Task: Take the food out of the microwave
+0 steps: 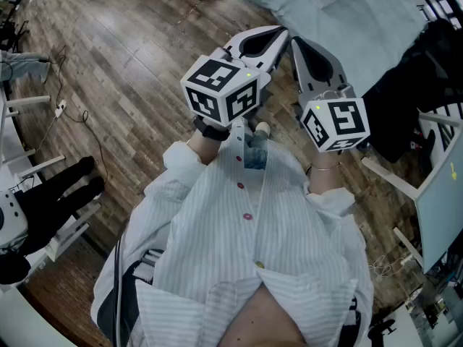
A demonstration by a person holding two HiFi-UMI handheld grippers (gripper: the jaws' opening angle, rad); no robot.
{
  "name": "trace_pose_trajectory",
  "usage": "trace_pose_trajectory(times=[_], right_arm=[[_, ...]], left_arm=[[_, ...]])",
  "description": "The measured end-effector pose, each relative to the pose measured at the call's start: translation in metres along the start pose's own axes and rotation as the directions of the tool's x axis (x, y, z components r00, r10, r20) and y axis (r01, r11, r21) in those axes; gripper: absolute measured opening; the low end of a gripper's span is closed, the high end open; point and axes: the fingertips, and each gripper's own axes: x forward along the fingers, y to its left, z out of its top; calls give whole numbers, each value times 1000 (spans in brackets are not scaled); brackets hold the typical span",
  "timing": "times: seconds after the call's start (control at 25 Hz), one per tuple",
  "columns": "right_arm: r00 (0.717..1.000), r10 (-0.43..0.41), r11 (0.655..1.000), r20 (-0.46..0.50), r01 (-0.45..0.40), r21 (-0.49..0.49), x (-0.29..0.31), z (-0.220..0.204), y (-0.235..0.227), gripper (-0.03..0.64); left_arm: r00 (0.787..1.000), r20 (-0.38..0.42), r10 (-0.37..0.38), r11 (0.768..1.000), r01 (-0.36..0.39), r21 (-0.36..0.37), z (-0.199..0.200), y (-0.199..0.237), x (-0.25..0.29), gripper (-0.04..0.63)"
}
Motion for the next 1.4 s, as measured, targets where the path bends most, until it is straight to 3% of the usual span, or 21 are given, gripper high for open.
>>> trace_pose_trajectory(times=[0.32,0.84,1.12,1.4], right_arm=[[1000,-2,1000,8,2,9,-7,4,3,31],[999,34,999,20,-35,13,-27,-1,-9,31],[999,41,999,17,-41,24,-5,-4,-15,31],[1000,16,1000,17,-16,27,53,8,-35,31]], left_arm=[[1000,4,8,1000,-8,1,1,-6,-4,8],[995,28,99,995,-99,3,-11,-13,-12,8],[994,26,110,994,-110,9,-9,10,-4,8],[996,19,92,995,-92,33,17,61,25,8]])
